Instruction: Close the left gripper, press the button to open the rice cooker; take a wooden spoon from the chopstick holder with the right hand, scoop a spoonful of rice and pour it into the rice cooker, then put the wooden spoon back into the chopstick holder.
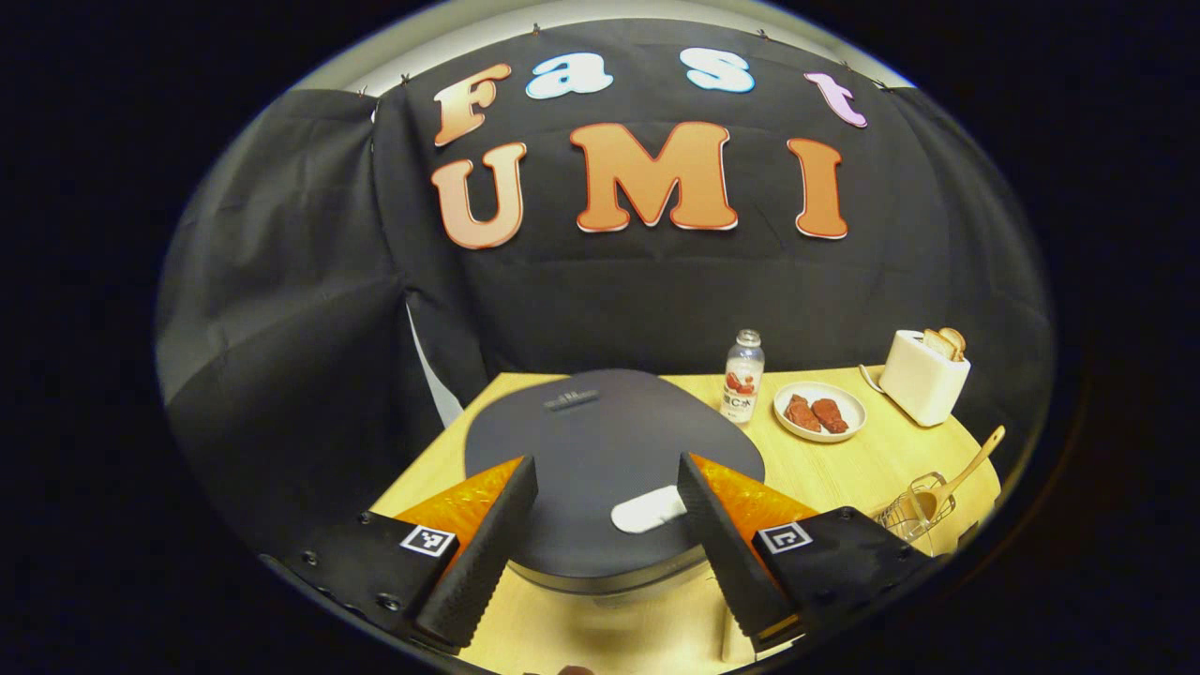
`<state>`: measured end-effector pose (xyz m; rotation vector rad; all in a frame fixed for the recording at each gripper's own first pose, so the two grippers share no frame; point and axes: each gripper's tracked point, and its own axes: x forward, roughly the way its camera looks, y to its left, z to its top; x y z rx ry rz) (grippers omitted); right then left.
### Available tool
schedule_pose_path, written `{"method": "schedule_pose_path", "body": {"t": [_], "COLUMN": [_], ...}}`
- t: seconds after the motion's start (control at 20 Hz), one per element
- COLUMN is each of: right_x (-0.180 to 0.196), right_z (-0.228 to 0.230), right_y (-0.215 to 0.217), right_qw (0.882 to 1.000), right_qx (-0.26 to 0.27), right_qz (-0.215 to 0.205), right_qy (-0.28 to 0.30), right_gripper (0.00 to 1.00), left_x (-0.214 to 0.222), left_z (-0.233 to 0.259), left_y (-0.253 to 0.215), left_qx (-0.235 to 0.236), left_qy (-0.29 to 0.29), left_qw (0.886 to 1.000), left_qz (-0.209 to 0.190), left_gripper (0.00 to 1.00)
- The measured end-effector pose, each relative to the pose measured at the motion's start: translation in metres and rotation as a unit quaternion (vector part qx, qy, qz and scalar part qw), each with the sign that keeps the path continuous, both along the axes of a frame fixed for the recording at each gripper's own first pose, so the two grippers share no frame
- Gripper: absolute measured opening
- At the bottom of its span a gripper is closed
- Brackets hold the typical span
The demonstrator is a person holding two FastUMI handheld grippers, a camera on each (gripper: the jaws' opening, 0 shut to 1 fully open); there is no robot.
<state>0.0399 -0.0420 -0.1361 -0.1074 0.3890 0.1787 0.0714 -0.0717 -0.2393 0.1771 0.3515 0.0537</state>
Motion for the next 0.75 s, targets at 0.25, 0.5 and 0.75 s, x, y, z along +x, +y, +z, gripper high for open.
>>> {"method": "schedule_pose_path", "body": {"t": [0.25,0.5,0.75], "right_x": [0.011,0.018,0.015], "right_z": [0.022,0.053,0.084], "right_y": [0.01,0.025,0.039], "right_qw": [1.0,0.999,0.997], "right_qx": [0.001,-0.013,-0.016], "right_qz": [-0.002,0.004,0.011], "right_qy": [-0.02,-0.05,-0.081], "right_gripper": [0.95,0.95,0.95], "left_x": [-0.008,-0.039,-0.067], "left_z": [0.115,0.211,0.259], "left_y": [0.016,0.027,0.044], "left_qx": [-0.019,-0.055,-0.055], "left_qy": [-0.071,-0.134,-0.156], "left_qw": [0.997,0.989,0.986], "left_qz": [0.01,0.001,-0.002], "left_gripper": [1.0,0.96,0.96]}}
